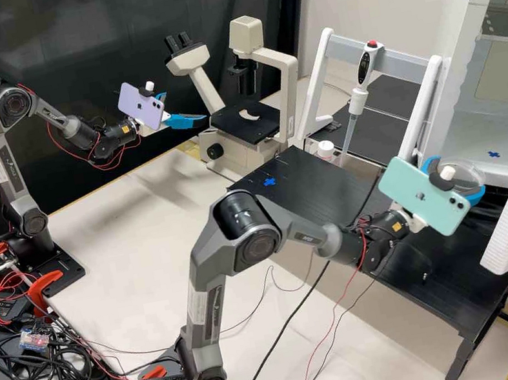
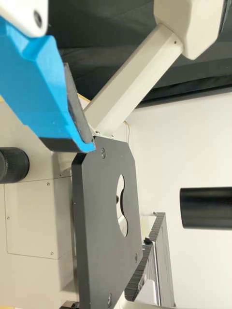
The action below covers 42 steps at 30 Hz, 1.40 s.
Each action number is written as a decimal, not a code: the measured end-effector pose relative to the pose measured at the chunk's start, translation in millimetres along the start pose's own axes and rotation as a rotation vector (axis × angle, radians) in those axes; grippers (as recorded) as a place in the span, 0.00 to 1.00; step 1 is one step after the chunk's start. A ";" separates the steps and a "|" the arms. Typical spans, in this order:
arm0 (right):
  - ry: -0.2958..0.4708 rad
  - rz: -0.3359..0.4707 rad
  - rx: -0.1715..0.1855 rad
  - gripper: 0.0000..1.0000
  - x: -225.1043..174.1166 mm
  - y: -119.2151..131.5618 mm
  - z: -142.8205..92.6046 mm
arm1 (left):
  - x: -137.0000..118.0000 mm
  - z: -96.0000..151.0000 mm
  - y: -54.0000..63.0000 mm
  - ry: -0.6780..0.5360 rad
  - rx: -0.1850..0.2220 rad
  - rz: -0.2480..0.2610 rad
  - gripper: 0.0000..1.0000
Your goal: Move the petri dish to the microscope
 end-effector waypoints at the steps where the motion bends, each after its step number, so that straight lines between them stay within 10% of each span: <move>1: 0.018 0.002 0.002 0.00 -10.7 -1.8 -4.5 | 0.0 0.0 0.0 0.000 0.000 0.000 1.00; 10: 0.183 -0.090 0.018 0.00 -67.6 -37.2 -51.7 | 0.0 0.0 0.0 0.000 0.000 0.000 1.00; 26: 0.589 -0.383 -0.115 0.00 -131.6 -125.5 -151.9 | 0.0 0.0 0.0 0.000 0.000 0.000 1.00; 42: 0.568 -0.584 -0.163 0.00 -104.6 -222.0 -199.5 | 0.0 0.0 0.0 0.000 0.000 0.000 1.00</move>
